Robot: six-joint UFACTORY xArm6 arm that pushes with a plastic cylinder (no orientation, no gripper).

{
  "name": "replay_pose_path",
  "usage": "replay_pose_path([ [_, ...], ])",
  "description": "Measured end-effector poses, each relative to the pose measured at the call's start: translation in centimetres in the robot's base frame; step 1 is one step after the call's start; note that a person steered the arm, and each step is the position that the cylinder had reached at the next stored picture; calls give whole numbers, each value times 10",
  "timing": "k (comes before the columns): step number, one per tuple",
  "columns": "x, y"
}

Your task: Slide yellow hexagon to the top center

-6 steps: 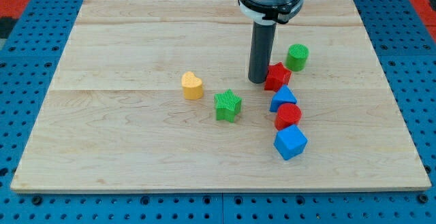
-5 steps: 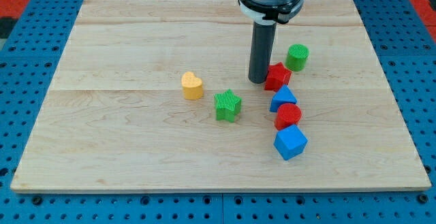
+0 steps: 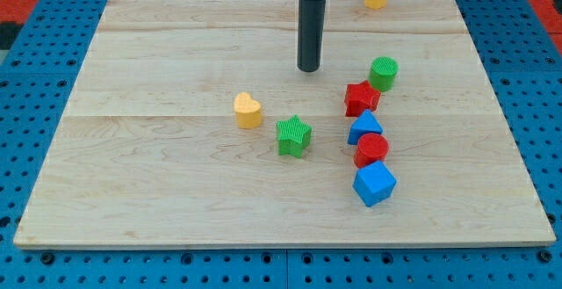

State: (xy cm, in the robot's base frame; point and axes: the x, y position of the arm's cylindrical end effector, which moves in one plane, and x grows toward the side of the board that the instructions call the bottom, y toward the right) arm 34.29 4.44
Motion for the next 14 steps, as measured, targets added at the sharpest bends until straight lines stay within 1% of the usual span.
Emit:
replay_pose_path([
  [1, -15, 69],
  [2, -43, 149],
  [3, -99, 204],
  [4, -150, 215],
  [7, -152, 203],
  [8, -151, 192],
  [9, -151, 156],
  [12, -152, 148],
  [14, -152, 112],
])
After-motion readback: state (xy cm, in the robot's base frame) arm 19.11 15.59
